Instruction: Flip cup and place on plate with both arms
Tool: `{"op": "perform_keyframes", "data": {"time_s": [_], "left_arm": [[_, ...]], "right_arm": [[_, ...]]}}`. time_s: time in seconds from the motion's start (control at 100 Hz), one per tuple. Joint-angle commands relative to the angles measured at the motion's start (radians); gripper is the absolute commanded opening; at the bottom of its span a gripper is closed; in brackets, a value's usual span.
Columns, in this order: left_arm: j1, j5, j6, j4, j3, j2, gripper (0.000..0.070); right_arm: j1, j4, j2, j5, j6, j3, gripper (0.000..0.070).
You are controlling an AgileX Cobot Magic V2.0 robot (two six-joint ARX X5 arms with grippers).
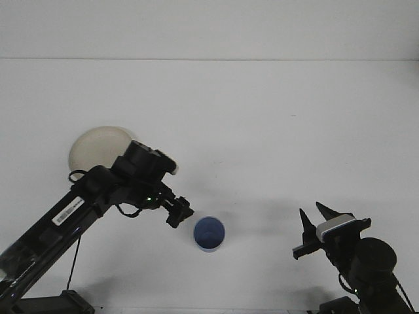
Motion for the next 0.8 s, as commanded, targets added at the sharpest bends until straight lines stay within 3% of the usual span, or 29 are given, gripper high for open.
{"op": "perform_keyframes", "data": {"time_s": [0.0,0.06,0.35,0.5,0.61,0.74,0.79], "left_arm": [[-0.032,-0.029,0.026,-0.010,0.031,0.050,0.0522],[-0.060,-0.053,0.033,-0.011,0.041,0.090,0.0559],[-0.142,-0.083,0.033,0.013,0.043,0.209,0.0557],[-0.174,-0.150,0.033,0.029,0.043,0.249,0.0557],[-0.195,-0.158,0.033,0.036,0.043,0.280,0.0554],[-0.216,-0.158,0.032,0.038,0.043,0.315,0.0516],[-0.225,-0.158,0.033,0.038,0.043,0.323,0.0423]], "right_arm": [[0.002,0.011,0.000,-0.002,0.006,0.006,0.0288],[0.002,0.011,0.000,-0.003,0.003,0.007,0.0288],[0.002,0.011,0.000,-0.003,0.003,0.006,0.0288],[0.002,0.011,0.000,-0.003,0.003,0.006,0.0288],[0.002,0.011,0.000,-0.003,0.003,0.007,0.0288],[0.002,0.011,0.000,-0.003,0.003,0.006,0.0288],[0.002,0.011,0.000,-0.003,0.003,0.006,0.0288]]}}
